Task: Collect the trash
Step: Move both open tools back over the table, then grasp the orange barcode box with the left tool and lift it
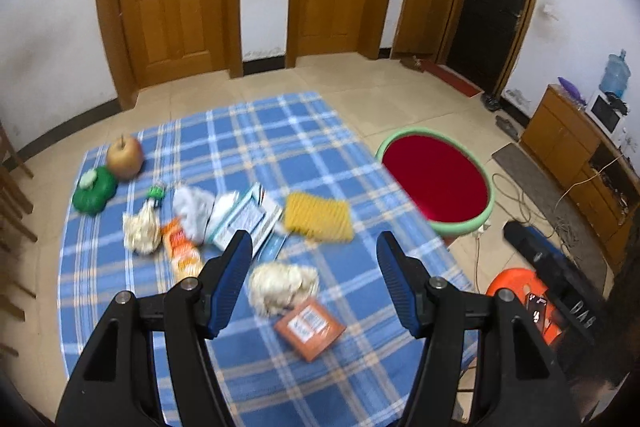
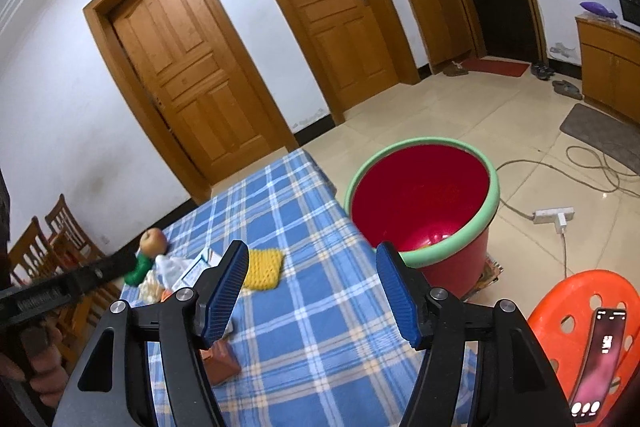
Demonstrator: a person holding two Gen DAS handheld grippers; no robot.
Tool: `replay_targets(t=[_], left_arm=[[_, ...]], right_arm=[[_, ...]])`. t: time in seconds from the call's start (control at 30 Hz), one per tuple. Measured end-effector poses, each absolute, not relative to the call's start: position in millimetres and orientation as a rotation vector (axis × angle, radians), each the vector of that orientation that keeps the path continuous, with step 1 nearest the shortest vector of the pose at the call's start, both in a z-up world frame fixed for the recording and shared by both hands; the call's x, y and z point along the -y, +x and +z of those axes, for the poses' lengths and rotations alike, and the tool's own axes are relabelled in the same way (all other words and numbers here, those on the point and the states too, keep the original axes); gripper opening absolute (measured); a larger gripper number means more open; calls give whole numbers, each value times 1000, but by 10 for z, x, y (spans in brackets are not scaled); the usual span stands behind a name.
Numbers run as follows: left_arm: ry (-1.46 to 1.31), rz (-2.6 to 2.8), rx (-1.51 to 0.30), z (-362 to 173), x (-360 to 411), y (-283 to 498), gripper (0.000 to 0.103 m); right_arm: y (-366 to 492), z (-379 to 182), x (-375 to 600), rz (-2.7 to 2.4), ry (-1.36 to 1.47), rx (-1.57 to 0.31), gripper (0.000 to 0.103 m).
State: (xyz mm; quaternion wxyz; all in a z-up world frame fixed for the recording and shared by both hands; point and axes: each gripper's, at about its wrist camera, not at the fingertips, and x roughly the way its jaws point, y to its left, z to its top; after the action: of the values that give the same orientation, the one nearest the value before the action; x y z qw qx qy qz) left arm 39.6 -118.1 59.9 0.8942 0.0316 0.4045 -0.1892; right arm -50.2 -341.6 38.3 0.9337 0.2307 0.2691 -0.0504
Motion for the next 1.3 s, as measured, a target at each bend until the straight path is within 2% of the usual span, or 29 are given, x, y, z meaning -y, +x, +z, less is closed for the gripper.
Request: replay_targets(t=[0.47, 1.3], left_arm=[[49, -331, -1009, -112, 1135, 338, 64], [7, -335, -1094, -620, 1189, 466, 64]], right_arm=[[-542, 331, 3333, -68, 461, -582, 68], [-486, 148, 3412, -79, 497, -647, 68]])
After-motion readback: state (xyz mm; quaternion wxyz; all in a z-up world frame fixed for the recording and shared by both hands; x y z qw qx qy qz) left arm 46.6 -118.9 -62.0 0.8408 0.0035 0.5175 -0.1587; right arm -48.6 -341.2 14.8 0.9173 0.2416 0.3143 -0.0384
